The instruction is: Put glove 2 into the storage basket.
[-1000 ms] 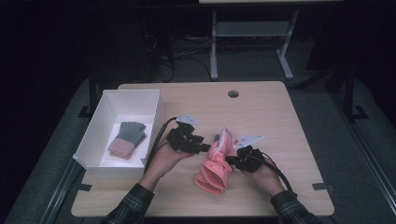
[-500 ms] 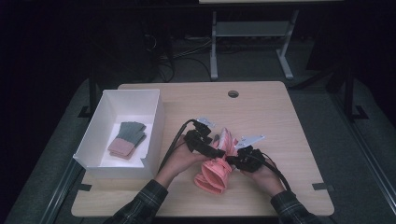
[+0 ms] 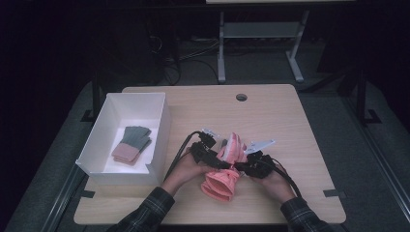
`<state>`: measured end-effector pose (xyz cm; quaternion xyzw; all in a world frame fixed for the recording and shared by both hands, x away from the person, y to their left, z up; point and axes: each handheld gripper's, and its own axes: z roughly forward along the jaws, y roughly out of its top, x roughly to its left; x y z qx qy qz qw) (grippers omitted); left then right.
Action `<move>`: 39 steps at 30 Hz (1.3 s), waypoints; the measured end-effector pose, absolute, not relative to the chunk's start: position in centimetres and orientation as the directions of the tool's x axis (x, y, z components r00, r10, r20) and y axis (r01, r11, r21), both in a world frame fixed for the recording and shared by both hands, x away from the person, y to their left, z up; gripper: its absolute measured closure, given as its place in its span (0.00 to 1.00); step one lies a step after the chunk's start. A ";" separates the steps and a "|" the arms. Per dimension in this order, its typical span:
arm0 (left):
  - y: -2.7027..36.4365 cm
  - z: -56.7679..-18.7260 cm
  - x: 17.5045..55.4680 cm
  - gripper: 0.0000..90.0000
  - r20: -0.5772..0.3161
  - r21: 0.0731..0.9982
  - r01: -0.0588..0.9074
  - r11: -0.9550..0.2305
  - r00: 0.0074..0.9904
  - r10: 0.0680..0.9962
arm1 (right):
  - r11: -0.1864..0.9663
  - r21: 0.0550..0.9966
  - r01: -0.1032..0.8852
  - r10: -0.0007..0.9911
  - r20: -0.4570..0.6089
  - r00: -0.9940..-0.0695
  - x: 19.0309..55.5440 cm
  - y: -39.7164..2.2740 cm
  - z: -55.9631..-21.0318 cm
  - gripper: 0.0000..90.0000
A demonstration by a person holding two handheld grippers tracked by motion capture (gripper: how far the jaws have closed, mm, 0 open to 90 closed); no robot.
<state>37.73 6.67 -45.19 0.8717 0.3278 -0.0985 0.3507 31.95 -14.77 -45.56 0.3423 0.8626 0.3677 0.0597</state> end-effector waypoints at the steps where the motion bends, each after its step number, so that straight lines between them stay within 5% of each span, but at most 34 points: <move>1: 6.7 -45.4 37.7 0.16 -0.410 0.542 0.644 -0.539 0.763 0.500 | 0.495 0.675 0.548 0.635 0.150 -0.758 31.9 -14.8 -45.6 1.00; 10: 6.4 -45.9 37.8 0.18 -0.448 0.525 0.655 -0.543 0.756 0.478 | 0.495 0.674 0.548 0.636 0.148 -0.757 32.0 -14.8 -45.7 1.00; 25: 7.3 -46.5 38.5 0.60 -0.564 0.517 0.678 -0.523 0.729 0.388 | 0.497 0.696 0.518 0.627 0.124 -0.769 31.8 -14.9 -45.6 1.00; 32: 7.5 -45.9 38.6 0.65 -0.581 0.519 0.684 -0.512 0.722 0.375 | 0.435 0.747 0.502 0.630 0.146 -0.763 30.7 -16.6 -44.4 0.69; 39: 7.6 -45.1 38.5 0.66 -0.586 0.523 0.685 -0.507 0.721 0.370 | 0.398 0.772 0.495 0.632 0.160 -0.758 29.4 -18.4 -43.2 0.54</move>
